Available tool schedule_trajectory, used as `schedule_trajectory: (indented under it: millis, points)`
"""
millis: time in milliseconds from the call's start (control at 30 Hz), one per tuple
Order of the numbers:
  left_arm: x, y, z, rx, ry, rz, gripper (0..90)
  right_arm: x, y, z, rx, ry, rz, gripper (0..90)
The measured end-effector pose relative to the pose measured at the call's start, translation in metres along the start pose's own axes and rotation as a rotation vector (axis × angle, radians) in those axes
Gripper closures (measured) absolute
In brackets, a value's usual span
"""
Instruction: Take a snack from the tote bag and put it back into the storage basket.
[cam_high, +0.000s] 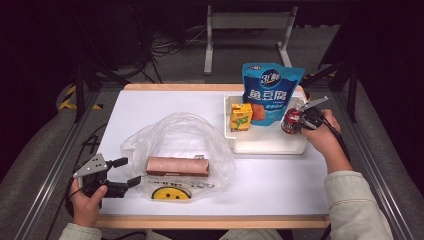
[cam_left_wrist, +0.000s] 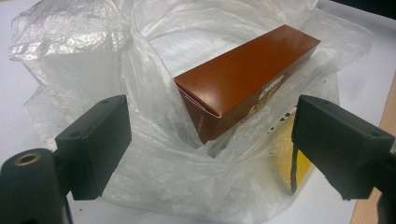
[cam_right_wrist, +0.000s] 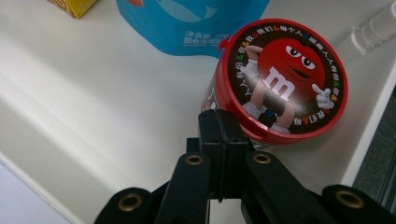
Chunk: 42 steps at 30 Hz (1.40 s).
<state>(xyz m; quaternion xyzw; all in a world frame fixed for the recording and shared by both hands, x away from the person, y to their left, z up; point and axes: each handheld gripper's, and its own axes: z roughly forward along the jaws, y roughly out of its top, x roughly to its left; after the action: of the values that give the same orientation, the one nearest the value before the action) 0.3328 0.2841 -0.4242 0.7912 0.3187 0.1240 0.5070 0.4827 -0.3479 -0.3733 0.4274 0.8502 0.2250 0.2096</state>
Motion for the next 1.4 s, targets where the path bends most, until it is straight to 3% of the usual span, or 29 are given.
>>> schedule_trajectory:
  millis: [133, 300, 367, 467, 767, 900, 1000, 1400]
  points:
    - [0.000, 0.000, 0.000, -0.002, -0.002, -0.003, 12.8, 0.002, 0.001, -0.004, -0.023, 0.022, -0.002, 89.4]
    - [0.000, 0.000, -0.001, -0.007, -0.002, -0.006, 12.8, 0.011, 0.005, -0.017, -0.097, 0.065, -0.002, 84.9]
    - [0.000, 0.000, 0.000, -0.004, -0.002, -0.006, 12.8, 0.015, 0.009, -0.025, -0.138, 0.092, -0.007, 80.8]
    - [-0.001, 0.001, 0.000, -0.010, -0.004, -0.003, 12.8, 0.024, 0.014, -0.036, -0.199, 0.118, -0.005, 67.1]
    - [-0.001, 0.001, -0.001, -0.007, -0.002, -0.002, 12.8, 0.050, 0.031, -0.058, -0.331, 0.198, -0.022, 46.3]
    - [-0.001, 0.001, -0.001, -0.008, -0.004, -0.002, 12.8, 0.061, 0.039, -0.064, -0.363, 0.228, -0.040, 41.5]
    - [-0.001, 0.001, -0.001, -0.006, -0.001, 0.003, 12.8, 0.072, 0.047, -0.067, -0.375, 0.232, -0.082, 36.9]
    - [-0.002, 0.000, -0.002, -0.010, -0.002, -0.001, 12.8, 0.111, 0.071, -0.074, -0.434, 0.337, -0.169, 35.2]
